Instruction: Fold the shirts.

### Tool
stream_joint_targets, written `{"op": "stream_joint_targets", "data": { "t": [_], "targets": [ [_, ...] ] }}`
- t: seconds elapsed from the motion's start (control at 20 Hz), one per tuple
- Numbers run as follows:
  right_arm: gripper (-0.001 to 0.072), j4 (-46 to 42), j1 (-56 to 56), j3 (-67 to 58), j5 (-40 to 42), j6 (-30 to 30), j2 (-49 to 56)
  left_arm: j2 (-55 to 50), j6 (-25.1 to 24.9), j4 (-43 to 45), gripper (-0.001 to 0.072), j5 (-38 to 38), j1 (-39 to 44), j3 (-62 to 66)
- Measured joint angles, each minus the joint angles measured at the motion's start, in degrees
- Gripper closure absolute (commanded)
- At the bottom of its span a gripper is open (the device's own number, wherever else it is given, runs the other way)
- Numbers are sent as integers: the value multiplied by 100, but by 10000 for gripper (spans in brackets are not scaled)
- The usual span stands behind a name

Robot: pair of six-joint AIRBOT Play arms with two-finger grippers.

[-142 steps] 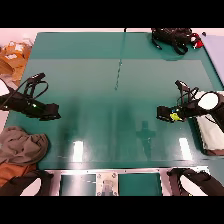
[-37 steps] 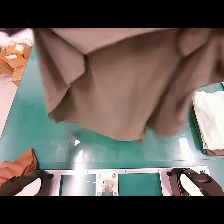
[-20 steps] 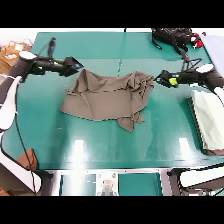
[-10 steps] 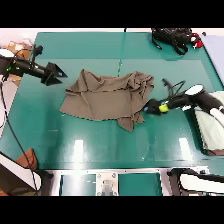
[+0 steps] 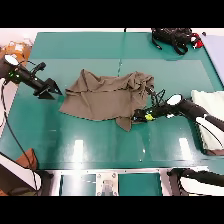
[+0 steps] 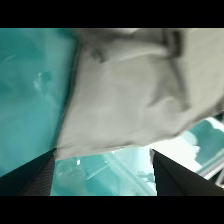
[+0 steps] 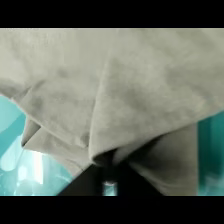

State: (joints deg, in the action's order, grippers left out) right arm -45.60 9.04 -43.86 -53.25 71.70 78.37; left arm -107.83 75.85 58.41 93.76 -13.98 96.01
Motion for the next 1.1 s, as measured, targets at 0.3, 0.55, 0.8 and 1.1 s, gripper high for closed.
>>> {"op": "stream_joint_targets", "data": {
  "t": [0.3, 0.55, 0.8, 1.1],
  "targets": [
    [682, -2, -208, -103, -293, 9, -348, 0, 15, 153, 61, 9, 9, -232],
    [694, -11, -507, -114, -527, 11, -562, 2, 17, 186, 62, -232, 50, -682],
    [694, -7, -579, -96, -564, 9, -603, 9, -221, -201, 551, -643, 216, -1539],
    [597, -4, -597, -96, -494, 7, -610, 13, -752, -387, 687, -599, 374, -1882]
  ]
}}
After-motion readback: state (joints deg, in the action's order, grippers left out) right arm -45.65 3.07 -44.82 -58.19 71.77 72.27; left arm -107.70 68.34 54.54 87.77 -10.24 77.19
